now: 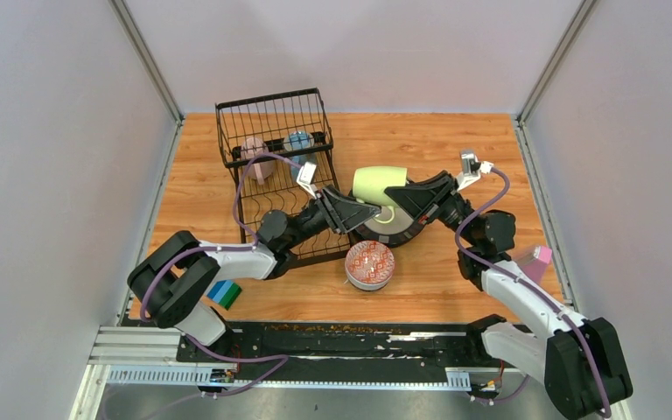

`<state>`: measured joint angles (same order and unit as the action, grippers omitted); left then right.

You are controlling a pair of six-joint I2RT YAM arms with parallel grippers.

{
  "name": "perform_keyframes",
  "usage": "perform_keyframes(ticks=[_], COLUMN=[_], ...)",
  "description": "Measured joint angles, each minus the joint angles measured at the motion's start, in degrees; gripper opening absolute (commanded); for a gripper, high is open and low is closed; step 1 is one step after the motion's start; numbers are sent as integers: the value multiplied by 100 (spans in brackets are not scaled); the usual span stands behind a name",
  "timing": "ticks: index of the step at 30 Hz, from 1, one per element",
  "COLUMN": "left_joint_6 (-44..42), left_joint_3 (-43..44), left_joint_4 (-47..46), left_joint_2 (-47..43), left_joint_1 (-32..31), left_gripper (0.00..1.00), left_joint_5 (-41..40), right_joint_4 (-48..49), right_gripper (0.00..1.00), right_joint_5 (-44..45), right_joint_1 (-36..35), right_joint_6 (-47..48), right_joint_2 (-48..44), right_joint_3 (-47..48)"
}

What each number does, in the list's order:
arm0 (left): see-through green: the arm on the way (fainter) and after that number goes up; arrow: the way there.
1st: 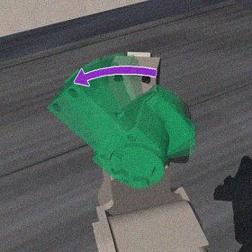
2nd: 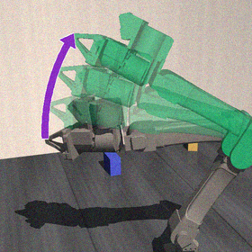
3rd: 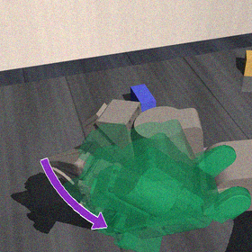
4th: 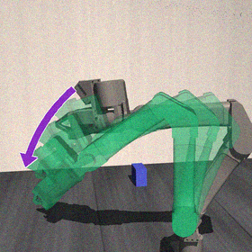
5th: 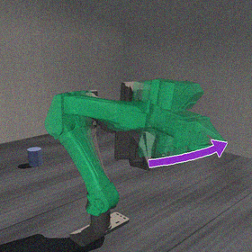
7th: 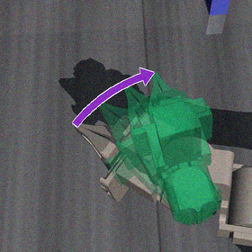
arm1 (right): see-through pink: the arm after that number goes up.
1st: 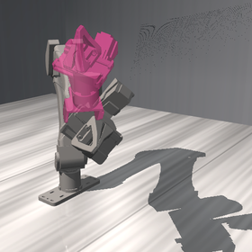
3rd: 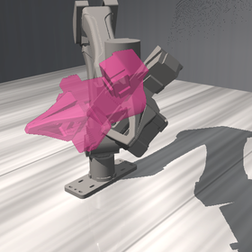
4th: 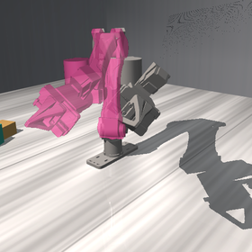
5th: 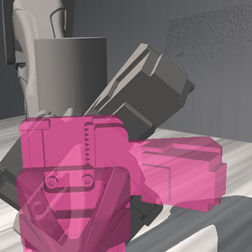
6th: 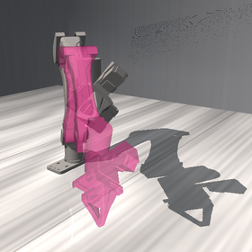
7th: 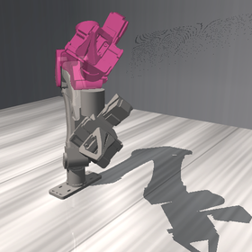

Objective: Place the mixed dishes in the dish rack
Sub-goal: Turn the cup upside down in the dish rack.

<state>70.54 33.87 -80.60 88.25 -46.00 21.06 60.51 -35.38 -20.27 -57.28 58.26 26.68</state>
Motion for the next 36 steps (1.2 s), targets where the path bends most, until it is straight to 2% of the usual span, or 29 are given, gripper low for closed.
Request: perform_keyframes(ticks=[5,9,11,15,21,31,36], left_joint_6=[-20,-26,48,216,-31,-1054,-1779], left_joint_3=[20,20,20,20,20,122,232], left_joint_4=[109,243,264,376,968,2892,3740], left_joint_2=[0,-2,-22,-219,-586,-1626,-2041], left_joint_1=[0,0,4,31,22,28,33], left_gripper=[47,29,17,0,0,0,0], left_joint_5=[-20,-35,-61,-72,-101,-337,-573], right_joint_4=[181,260,280,479,479,140,42], right_gripper=[0,0,0,0,0,16,20], right_joint_5=[-4,-22,-42,-173,-190,-437,-599], right_joint_1=[-127,-199,-197,-205,-234,-289,-293], right_joint_6=[61,144,232,400,446,474,444], right_joint_2=[221,352,365,345,337,437,634], right_joint_3=[92,131,133,157,179,413,588])
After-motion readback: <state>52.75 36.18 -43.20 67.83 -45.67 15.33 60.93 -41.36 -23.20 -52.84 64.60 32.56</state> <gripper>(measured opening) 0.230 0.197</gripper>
